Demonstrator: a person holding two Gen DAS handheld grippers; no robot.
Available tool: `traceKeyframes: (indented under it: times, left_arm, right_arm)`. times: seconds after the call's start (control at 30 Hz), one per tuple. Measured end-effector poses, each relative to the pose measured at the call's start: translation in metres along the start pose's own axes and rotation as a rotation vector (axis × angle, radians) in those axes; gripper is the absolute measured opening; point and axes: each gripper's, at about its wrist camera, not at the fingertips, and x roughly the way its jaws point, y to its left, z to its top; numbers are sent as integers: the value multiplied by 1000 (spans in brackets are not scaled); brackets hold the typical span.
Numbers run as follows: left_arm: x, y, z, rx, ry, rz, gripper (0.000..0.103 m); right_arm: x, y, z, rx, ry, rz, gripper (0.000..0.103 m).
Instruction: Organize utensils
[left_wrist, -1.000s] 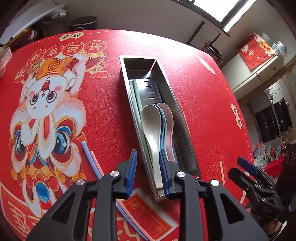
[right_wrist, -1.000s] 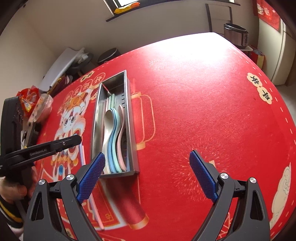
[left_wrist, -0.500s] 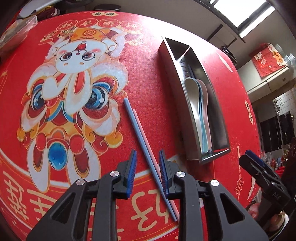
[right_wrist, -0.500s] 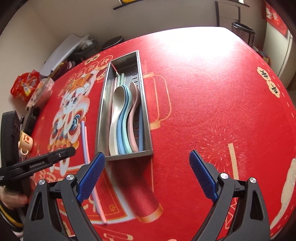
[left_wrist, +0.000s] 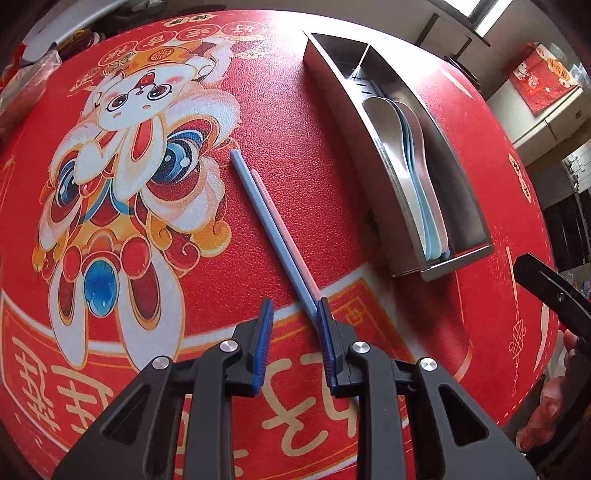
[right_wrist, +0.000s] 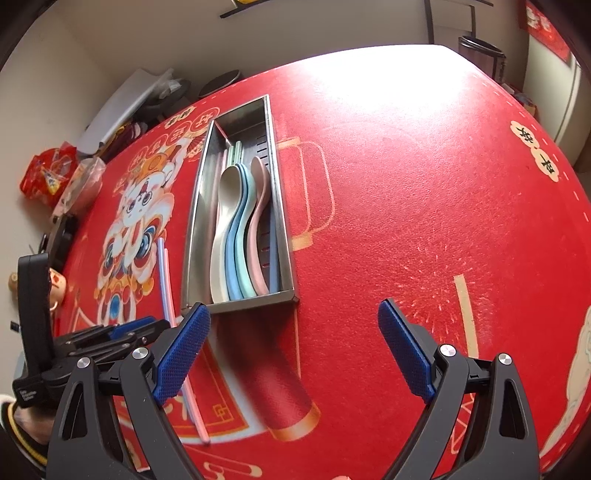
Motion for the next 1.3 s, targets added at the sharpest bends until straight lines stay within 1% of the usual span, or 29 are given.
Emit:
traceKeyframes:
  times: [0.13,0.3,0.47,0.53,0.63,0.73,0.77,0.83,0.9,1.0,1.1,1.17,1.3]
  left_arm:
    - [2,-5,4,6,-4,7,24]
    - [7,-15,12,27,-34,42,24]
    - [11,-10,20,28,-45,95,27]
    - [13,-8,22,20,-56,96,27]
    - [14,-11,24,41,-52,111,27]
    - [14,-10,21,48,-49,106,27]
    - [13,-7,19,47,-47,98,25]
    - [10,-2,15,45,-42,87,21]
    - [8,4,10,43,-38,82,13]
    - [4,13,3,34,-39,75,13]
    - [1,23,-3,24,-46,67,13]
    - [0,23,-5,23,-53,66,13]
    - [0,22,-8,44,-72,82,13]
  right_arm:
    - [0,0,0,-3,1,4,89]
    - [1,-2,0,5,6,0,89]
    - [1,-3,-2,13,7,-3,89]
    - [0,-4,-2,14,7,-2,89]
    - [0,-5,-3,17,8,1,89]
    - [1,-6,-4,23,20,20,89]
    - [3,-6,-5,27,27,23,89]
    - [5,-6,-6,26,36,19,89]
    - [5,-4,-8,12,30,-2,89]
    - [8,1,-11,-14,36,-7,89]
    - [13,5,-14,-22,64,9,89]
    - [16,7,-17,-17,84,24,89]
    - [17,16,-20,-41,90,8,89]
